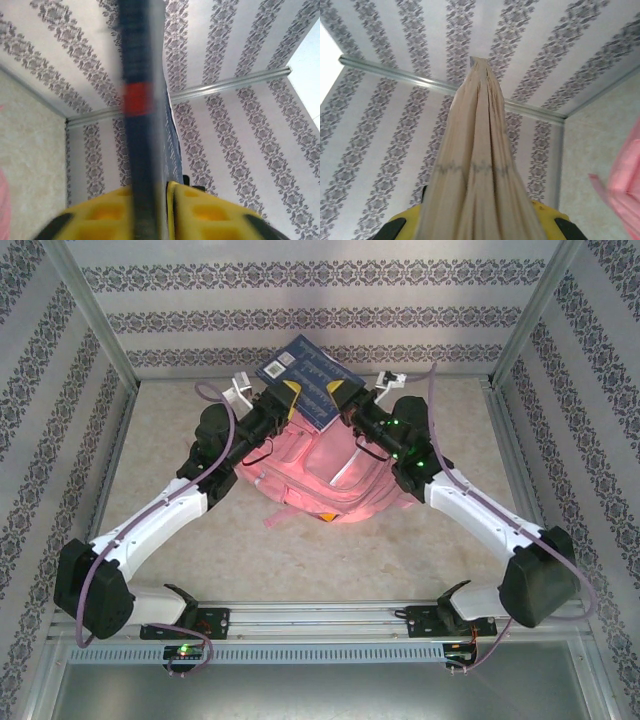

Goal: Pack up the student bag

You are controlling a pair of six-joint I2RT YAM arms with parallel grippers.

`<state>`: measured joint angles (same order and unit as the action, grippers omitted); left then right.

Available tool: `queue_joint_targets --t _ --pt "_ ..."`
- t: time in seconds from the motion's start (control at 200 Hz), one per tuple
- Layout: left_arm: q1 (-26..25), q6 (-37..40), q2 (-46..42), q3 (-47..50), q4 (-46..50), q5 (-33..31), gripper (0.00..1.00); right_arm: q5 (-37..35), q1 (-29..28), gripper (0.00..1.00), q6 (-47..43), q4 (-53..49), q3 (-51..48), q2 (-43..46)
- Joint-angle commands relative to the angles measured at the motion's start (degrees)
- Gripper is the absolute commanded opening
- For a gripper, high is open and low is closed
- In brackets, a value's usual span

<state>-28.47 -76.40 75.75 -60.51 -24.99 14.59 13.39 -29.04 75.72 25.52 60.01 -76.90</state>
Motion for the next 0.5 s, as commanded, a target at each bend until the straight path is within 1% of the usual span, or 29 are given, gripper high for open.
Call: queue_joint_targets --t 0.0,0.105,0.195,0.26,0.31,0.4,0.495 --pt "-0.8 8.4 1.3 -5.4 8.8 4.8 0.46 -1.0 4.3 0.00 -7.1 -9.1 -2.6 7.8" --pt "-0.9 17.8 7.4 -14.1 22.0 11.3 0.47 -0.5 7.2 0.00 -12.5 -20.3 -5.4 14.6" --pt "-1.0 26.3 14.0 -21.3 33.0 14.5 0.48 0.2 9.9 0.00 -18.2 -31.7 -6.7 20.1" --pt "-1.3 32.8 18.6 -26.7 40.9 14.3 0.48 -0.4 11.8 0.00 -22.5 -40.5 -7.0 23.7" --pt "-1.6 37.0 22.2 -30.5 45.2 14.1 0.48 -1.2 13.4 0.00 -25.4 -46.8 -6.9 26.2" --pt "-2.7 42.0 28.7 -37.8 51.7 13.9 0.48 -3.4 16.3 0.00 -29.3 -57.4 -6.1 29.7" --pt "-4.6 47.0 35.3 -45.6 57.9 11.7 0.49 -7.7 17.4 0.00 -32.7 -66.7 -4.8 31.8"
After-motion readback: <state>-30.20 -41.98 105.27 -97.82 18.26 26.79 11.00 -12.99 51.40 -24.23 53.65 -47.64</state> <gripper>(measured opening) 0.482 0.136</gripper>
